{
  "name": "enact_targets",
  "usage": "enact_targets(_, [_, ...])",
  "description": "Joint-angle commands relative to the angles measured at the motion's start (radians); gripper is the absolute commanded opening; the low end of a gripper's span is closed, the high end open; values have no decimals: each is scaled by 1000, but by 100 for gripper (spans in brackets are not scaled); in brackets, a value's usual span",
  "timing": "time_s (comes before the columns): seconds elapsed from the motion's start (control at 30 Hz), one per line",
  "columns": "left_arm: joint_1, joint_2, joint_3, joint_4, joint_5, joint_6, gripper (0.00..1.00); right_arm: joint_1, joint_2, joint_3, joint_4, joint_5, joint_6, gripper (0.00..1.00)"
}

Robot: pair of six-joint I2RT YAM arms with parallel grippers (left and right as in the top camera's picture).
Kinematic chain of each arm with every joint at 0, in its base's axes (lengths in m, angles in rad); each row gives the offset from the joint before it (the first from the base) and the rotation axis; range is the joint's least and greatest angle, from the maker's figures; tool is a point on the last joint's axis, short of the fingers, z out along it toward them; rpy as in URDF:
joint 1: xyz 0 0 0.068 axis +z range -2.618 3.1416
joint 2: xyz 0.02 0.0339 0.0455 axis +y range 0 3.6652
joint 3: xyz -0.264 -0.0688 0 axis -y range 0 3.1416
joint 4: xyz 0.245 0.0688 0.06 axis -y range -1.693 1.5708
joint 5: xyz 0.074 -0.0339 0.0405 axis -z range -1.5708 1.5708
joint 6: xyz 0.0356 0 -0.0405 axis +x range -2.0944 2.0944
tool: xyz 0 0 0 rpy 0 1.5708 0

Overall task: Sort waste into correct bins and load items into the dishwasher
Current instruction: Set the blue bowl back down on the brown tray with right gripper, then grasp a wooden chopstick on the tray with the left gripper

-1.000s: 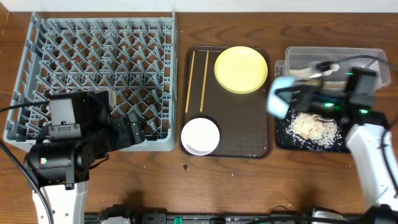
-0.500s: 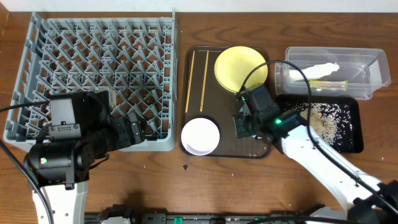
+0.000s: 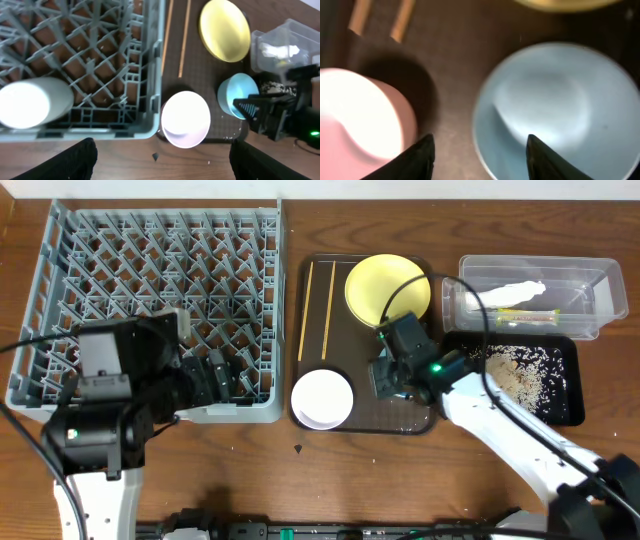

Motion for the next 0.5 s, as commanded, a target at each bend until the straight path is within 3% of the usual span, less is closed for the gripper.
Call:
enact_targets(0.0, [-58,60,52,8,-54,17,83,-53,-70,101,-32,-84,-5,60])
enact_targets(0.23, [-280,309,165,40,-257,29,82,-185,-77,259,-206,-134,-4,62])
enact_targets(0.37, [-370,452,185,149,-296,63,82,-235,-76,264,-238,-135,-3,70])
enact_targets(0.47, [-408,558,185,251,-297,64,74,-243,-76,264,-264,-134,-4,72])
